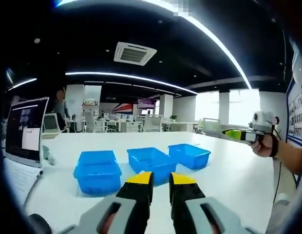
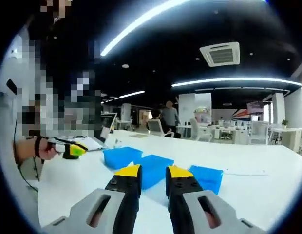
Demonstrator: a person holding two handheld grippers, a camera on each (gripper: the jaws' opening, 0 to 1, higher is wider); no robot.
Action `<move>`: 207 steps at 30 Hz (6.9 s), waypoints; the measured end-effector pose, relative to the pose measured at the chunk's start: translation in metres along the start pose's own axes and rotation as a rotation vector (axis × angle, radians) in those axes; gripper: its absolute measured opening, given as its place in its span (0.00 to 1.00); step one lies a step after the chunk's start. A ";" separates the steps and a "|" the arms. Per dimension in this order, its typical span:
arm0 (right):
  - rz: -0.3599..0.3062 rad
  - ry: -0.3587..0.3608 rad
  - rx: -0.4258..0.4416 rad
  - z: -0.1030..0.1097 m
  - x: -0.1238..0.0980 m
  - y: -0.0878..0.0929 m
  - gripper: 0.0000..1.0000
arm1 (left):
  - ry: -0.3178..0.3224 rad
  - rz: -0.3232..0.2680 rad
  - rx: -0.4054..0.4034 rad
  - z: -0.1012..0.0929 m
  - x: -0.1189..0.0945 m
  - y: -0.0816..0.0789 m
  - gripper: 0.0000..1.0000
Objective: Pick up the resistors one by one and place each resistor into its matching bin, sorting the parts by color and model until every resistor is separated into the correct bin for its type
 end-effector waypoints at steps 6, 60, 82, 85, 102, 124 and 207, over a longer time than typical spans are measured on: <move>-0.013 0.007 0.050 -0.003 -0.014 0.008 0.22 | 0.003 -0.023 -0.001 -0.005 0.005 -0.011 0.16; 0.047 -0.011 0.013 0.000 -0.003 0.026 0.21 | -0.035 0.012 -0.011 -0.011 -0.003 0.002 0.17; 0.059 -0.002 0.007 -0.007 0.002 0.032 0.19 | -0.039 0.045 -0.016 -0.007 -0.001 0.011 0.17; 0.057 -0.003 0.011 -0.007 0.003 0.032 0.19 | -0.048 0.048 -0.011 -0.006 -0.002 0.012 0.17; 0.092 -0.130 -0.074 0.010 0.023 0.033 0.17 | -0.185 0.038 0.055 -0.010 -0.039 -0.009 0.17; 0.049 -0.038 -0.035 0.004 -0.004 0.011 0.17 | -0.114 0.031 0.049 -0.031 -0.048 -0.014 0.17; 0.032 0.120 0.033 0.033 0.002 0.024 0.22 | 0.088 -0.108 0.007 -0.007 -0.032 -0.012 0.17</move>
Point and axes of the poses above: the point that each gripper's makers call its tool centre point, and the gripper's own axes: x roughly forward along the fingers, z roughly to its left, y roughly out of its underside, the point moved 1 cm from there along -x, roughly backward along the fingers, and after that the axes turned 10 degrees about x, right-handed, at the moved point
